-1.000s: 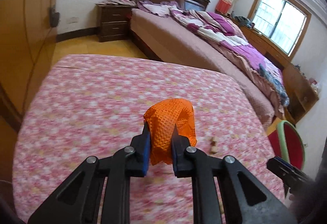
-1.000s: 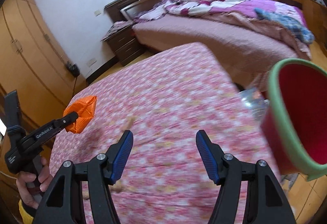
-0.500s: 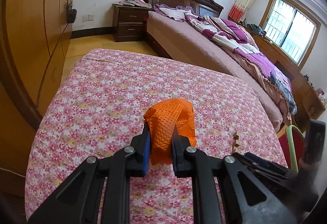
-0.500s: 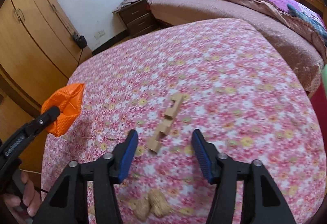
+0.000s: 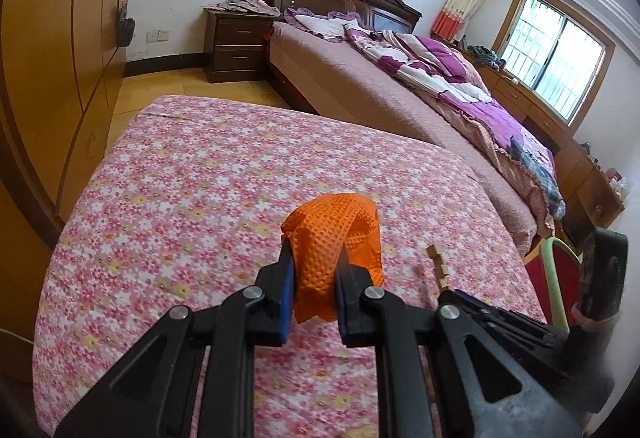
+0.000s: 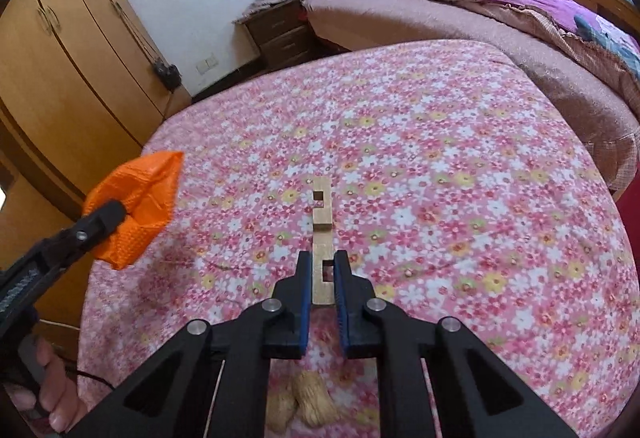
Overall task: Collect trash
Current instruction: 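Close the right tool on the small light wooden piece and lift it, then carry both items over the red bucket and open both tools to drop them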
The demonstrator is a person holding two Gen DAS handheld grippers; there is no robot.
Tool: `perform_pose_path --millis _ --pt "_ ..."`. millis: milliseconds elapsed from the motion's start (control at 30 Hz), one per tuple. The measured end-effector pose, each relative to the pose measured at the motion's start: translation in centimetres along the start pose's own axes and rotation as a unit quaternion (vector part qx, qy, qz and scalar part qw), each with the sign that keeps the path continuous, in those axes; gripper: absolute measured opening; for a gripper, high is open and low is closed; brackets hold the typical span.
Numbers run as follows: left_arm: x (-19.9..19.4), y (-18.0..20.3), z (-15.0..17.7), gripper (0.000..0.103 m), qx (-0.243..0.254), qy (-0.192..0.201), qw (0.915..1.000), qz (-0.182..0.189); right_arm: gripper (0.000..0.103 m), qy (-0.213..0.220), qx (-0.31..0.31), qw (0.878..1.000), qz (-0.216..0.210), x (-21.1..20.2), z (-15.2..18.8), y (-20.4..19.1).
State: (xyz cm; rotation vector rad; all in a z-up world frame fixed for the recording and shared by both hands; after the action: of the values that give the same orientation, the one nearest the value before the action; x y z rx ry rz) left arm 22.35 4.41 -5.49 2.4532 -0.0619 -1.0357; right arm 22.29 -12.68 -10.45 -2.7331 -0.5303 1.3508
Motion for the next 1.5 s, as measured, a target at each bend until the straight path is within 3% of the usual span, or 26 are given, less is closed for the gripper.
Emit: perform_pose_path --millis 267,600,900,1200,1500 --pt "-1.4 2.5 1.0 0.017 0.009 0.000 0.9996 0.027 0.013 0.053 0.017 0.998 0.007 -6.3 0.0 2.6" --pt "-3.3 6.9 2.2 0.017 0.035 -0.004 0.9972 0.066 0.013 0.123 0.039 0.990 0.048 -14.6 0.6 6.4" --pt "-4.0 12.4 3.5 0.017 0.074 -0.017 0.9921 0.100 0.013 0.148 0.064 0.982 0.095 -19.7 2.3 11.0" --pt "-3.7 19.4 6.0 0.017 0.126 -0.039 0.9824 0.132 0.013 0.163 0.099 0.972 0.134 -23.1 4.5 15.9" --pt "-1.6 26.9 10.4 0.017 0.191 -0.075 0.9639 0.169 0.013 0.164 0.160 0.959 0.166 -24.9 8.0 22.0"
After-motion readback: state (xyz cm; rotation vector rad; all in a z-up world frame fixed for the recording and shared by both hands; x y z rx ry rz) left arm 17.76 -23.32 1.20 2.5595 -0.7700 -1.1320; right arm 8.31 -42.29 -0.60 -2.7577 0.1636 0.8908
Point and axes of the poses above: each gripper's, at about its wrist camera, not at the fingertips, and x roughly the way its jaws point, y to its right, z to its underside, the point moved 7 cm from there along x, roughly the way its jaws point, and after that the axes turned 13 degrees about -x, right-handed, at the moved point
